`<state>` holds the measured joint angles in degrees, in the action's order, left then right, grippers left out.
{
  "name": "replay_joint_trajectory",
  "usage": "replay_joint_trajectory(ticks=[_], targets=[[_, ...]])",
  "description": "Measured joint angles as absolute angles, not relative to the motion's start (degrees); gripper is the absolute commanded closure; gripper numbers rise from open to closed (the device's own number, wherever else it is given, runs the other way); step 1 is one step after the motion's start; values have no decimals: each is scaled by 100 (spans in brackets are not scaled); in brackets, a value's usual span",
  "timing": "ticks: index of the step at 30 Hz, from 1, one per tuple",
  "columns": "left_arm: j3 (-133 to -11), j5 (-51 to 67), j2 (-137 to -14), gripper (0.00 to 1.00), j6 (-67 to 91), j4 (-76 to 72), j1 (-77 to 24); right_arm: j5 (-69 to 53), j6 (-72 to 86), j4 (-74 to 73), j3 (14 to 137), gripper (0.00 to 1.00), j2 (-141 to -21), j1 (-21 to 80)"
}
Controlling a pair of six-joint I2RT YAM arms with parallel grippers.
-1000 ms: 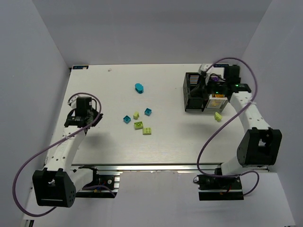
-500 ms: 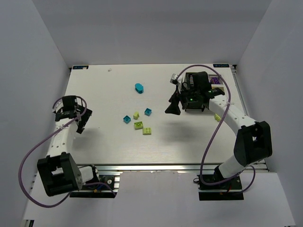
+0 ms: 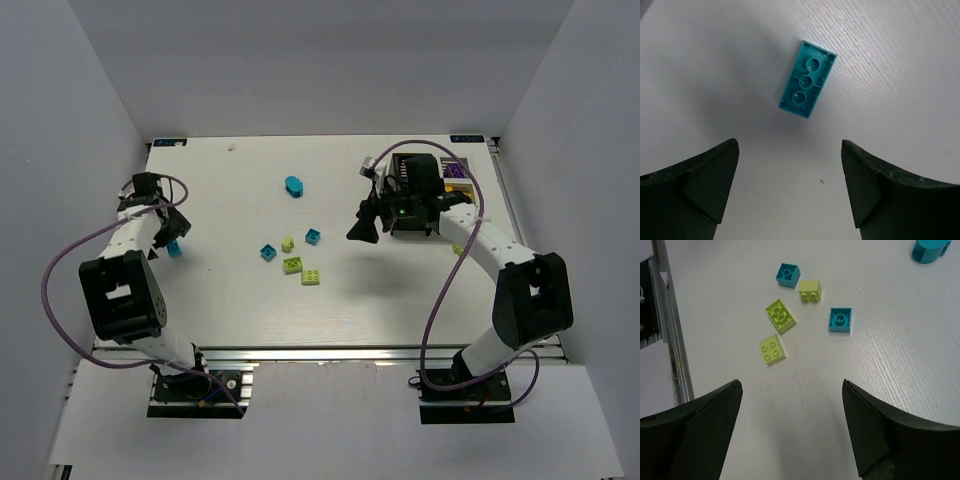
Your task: Sort the legos into containers by color
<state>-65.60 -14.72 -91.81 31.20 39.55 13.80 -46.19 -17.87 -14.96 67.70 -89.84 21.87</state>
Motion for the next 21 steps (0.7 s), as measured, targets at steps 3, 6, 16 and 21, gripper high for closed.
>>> replay_joint_trajectory(ticks=[3,6,16,21], targets=[[-6678,-1599,-9461,9,2453,3861,1382,-4619,-1750,-1481,6770,15,-9028,2187],[-6685,-1564,-9717,13,1857,3673,1382,-4619,-1730,-1485,6770,15,-9083,2187],[-6602,-1240,-10208,23,537,2757,1382,-4550,-1758,-1673,6825,11,-9166,2187],[-6606,-1079,-10545,25,421,2464,1420,-4501,-1758,-1699,6825,11,-9166,2187]])
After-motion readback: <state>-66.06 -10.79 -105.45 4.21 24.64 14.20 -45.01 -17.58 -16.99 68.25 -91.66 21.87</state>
